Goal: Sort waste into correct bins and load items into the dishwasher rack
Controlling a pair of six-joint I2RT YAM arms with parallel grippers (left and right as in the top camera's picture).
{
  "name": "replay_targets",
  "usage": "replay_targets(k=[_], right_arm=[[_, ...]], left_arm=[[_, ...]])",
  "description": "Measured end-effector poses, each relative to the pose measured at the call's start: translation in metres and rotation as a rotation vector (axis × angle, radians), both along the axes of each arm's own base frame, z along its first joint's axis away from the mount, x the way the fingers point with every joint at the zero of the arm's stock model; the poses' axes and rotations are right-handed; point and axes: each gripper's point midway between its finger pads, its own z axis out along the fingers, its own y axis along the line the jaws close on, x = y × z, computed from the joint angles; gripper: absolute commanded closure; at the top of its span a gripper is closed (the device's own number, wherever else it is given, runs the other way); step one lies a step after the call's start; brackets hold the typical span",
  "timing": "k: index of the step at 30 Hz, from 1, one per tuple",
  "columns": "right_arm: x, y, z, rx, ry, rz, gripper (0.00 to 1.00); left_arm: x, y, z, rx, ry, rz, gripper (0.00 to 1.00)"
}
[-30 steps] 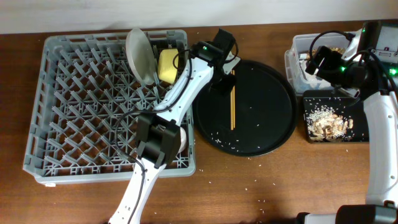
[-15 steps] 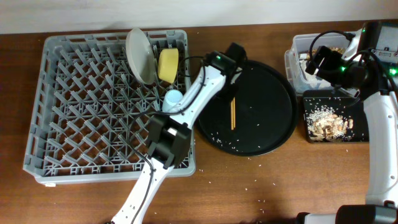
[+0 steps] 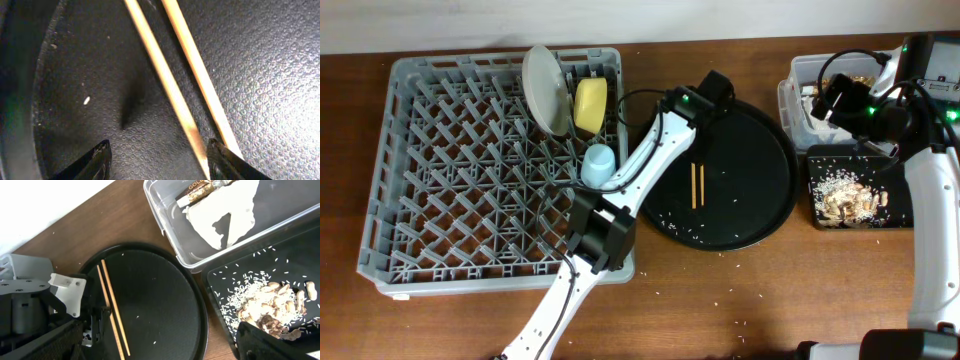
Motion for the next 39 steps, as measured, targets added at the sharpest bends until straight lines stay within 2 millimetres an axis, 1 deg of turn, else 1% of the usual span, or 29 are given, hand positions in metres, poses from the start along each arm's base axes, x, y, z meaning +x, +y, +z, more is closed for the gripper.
replay_targets(k=[1, 2, 3, 4, 5, 7, 8, 9, 11, 12, 18, 20, 22, 23, 24, 26, 27, 29, 30, 31, 32, 33, 34, 35, 37, 38, 39], right_arm=[[0.0, 0.0, 0.0, 0.0, 0.0, 0.001, 0.02], [0.0, 0.0, 0.0, 0.0, 0.0, 0.0, 0.02], [0.0, 0.0, 0.0, 0.0, 0.0, 0.0, 0.01], [0.0, 0.0, 0.0, 0.0, 0.0, 0.0, 0.01], [0.0, 0.0, 0.0, 0.0, 0.0, 0.0, 0.02], [0.0, 0.0, 0.0, 0.0, 0.0, 0.0, 0.01], [0.0, 0.0, 0.0, 0.0, 0.0, 0.0, 0.02], [0.0, 0.0, 0.0, 0.0, 0.0, 0.001, 0.02], [0.0, 0.0, 0.0, 0.0, 0.0, 0.001, 0.02], [0.0, 0.0, 0.0, 0.0, 0.0, 0.0, 0.02], [0.0, 0.0, 0.0, 0.0, 0.0, 0.0, 0.02], [0.0, 0.0, 0.0, 0.0, 0.0, 0.001, 0.02], [0.0, 0.0, 0.0, 0.0, 0.001, 0.0, 0.01], [0.0, 0.0, 0.0, 0.0, 0.0, 0.0, 0.02], [0.0, 0.0, 0.0, 0.0, 0.0, 0.001, 0.02], [0.0, 0.0, 0.0, -0.001, 0.0, 0.0, 0.01], [0.0, 0.0, 0.0, 0.0, 0.001, 0.001, 0.02], [0.0, 0.0, 0.0, 0.0, 0.001, 0.0, 0.02], [0.0, 0.0, 0.0, 0.0, 0.001, 0.0, 0.02], [0.0, 0.0, 0.0, 0.0, 0.0, 0.0, 0.02], [0.0, 0.0, 0.0, 0.0, 0.001, 0.0, 0.02], [0.0, 0.0, 0.0, 0.0, 0.0, 0.0, 0.01], [0.0, 0.0, 0.0, 0.0, 0.001, 0.0, 0.02], [0.0, 0.0, 0.0, 0.0, 0.0, 0.001, 0.02], [0.0, 0.0, 0.0, 0.0, 0.001, 0.0, 0.01], [0.0, 0.0, 0.0, 0.0, 0.001, 0.0, 0.02], [0.0, 0.0, 0.0, 0.0, 0.002, 0.0, 0.02]], left_arm=[[-0.001, -0.002, -0.001, -0.01, 0.005, -0.003, 0.33], [-0.001, -0.004, -0.001, -0.021, 0.01, -0.002, 0.36], [-0.002, -0.005, -0.001, -0.026, 0.014, -0.004, 0.42], [-0.002, -0.005, -0.001, -0.026, 0.014, -0.004, 0.5], [-0.003, -0.005, -0.001, -0.021, 0.017, -0.015, 0.55], [-0.006, -0.002, -0.004, -0.005, 0.032, -0.026, 0.56], [-0.008, 0.0, -0.006, 0.001, 0.04, -0.026, 0.62], [-0.009, 0.0, -0.009, 0.005, 0.045, -0.026, 0.76], [-0.01, -0.001, -0.01, 0.0, 0.052, -0.031, 0.96], [-0.011, -0.002, -0.01, 0.0, 0.054, -0.038, 0.99], [-0.013, -0.001, -0.01, 0.011, 0.057, -0.042, 0.99], [-0.012, 0.008, -0.006, 0.046, 0.05, -0.031, 0.99], [0.002, 0.019, 0.024, 0.045, -0.012, -0.004, 0.99], [0.014, 0.024, 0.056, 0.008, -0.08, 0.019, 0.99], [0.018, 0.031, 0.074, -0.004, -0.103, 0.033, 0.99], [0.024, 0.062, 0.122, -0.032, -0.153, 0.085, 0.99], [0.019, 0.094, 0.155, -0.024, -0.16, 0.131, 0.99], [0.019, 0.154, 0.228, -0.058, -0.265, 0.236, 0.99], [0.019, 0.18, 0.258, -0.082, -0.32, 0.289, 0.99], [0.019, 0.199, 0.274, -0.09, -0.351, 0.324, 0.99], [0.017, 0.213, 0.282, -0.091, -0.361, 0.348, 0.99], [0.01, 0.225, 0.285, -0.072, -0.338, 0.371, 0.99], [-0.003, 0.231, 0.277, -0.047, -0.28, 0.391, 0.99], [-0.011, 0.234, 0.269, -0.025, -0.239, 0.411, 0.99], [-0.031, 0.247, 0.242, 0.06, -0.136, 0.479, 0.99], [-0.039, 0.254, 0.217, 0.118, -0.066, 0.517, 0.99], [-0.038, 0.255, 0.196, 0.146, -0.036, 0.542, 0.99]])
